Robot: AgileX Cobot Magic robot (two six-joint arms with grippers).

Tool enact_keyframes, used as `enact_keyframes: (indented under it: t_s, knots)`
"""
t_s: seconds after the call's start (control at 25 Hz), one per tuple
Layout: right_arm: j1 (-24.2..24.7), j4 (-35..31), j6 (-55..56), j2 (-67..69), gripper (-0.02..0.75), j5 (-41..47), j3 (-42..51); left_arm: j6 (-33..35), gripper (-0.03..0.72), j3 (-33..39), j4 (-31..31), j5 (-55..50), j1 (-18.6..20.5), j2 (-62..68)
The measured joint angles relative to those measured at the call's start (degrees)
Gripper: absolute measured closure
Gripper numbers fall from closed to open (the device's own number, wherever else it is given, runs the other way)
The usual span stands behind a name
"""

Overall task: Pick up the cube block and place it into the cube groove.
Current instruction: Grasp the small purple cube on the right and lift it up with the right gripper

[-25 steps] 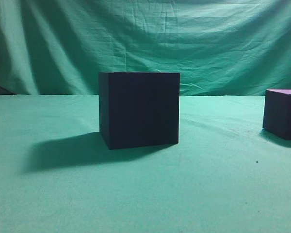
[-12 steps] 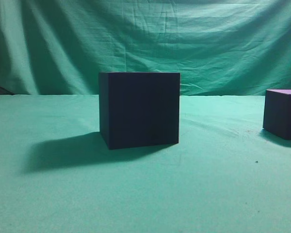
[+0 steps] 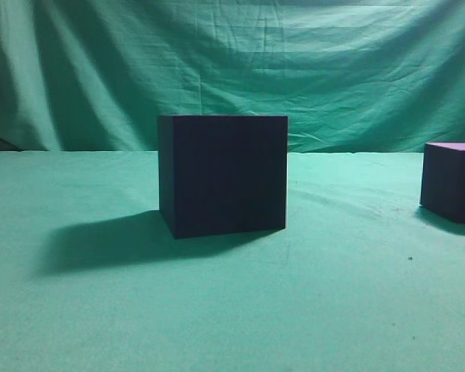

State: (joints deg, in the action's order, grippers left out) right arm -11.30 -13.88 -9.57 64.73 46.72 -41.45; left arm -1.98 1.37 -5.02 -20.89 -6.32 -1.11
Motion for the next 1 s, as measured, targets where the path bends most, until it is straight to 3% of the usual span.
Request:
enact_keyframes:
  t_s: [0.2,0.24,0.28,0.44,0.56,0.68,1.0]
  knots:
    - [-5.5,3.6,0.8,13.2,0.738,5.0,-9.4,0.0,0.688,0.0,0.0,0.0,0.0,0.0]
    - [-5.8,3.6,0.9,14.9,0.688,5.3,-10.7,0.0,0.688,0.0,0.0,0.0,0.0,0.0]
    - [-5.9,3.9,1.0,16.8,0.688,5.6,-11.7,0.0,0.688,0.0,0.0,0.0,0.0,0.0]
    - [-6.0,4.3,1.8,21.2,0.470,5.8,-15.0,0.0,0.688,0.0,0.0,0.0,0.0,0.0]
    - [-6.0,5.0,3.7,21.9,0.256,5.4,-16.0,0.0,0.688,0.0,0.0,0.0,0.0,0.0]
    - [-6.0,7.2,8.3,22.1,0.114,4.7,-16.3,0.0,0.688,0.0,0.0,0.0,0.0,0.0]
    - [-6.0,9.8,13.9,27.5,0.114,2.3,-16.4,0.0,0.688,0.0,0.0,0.0,0.0,0.0]
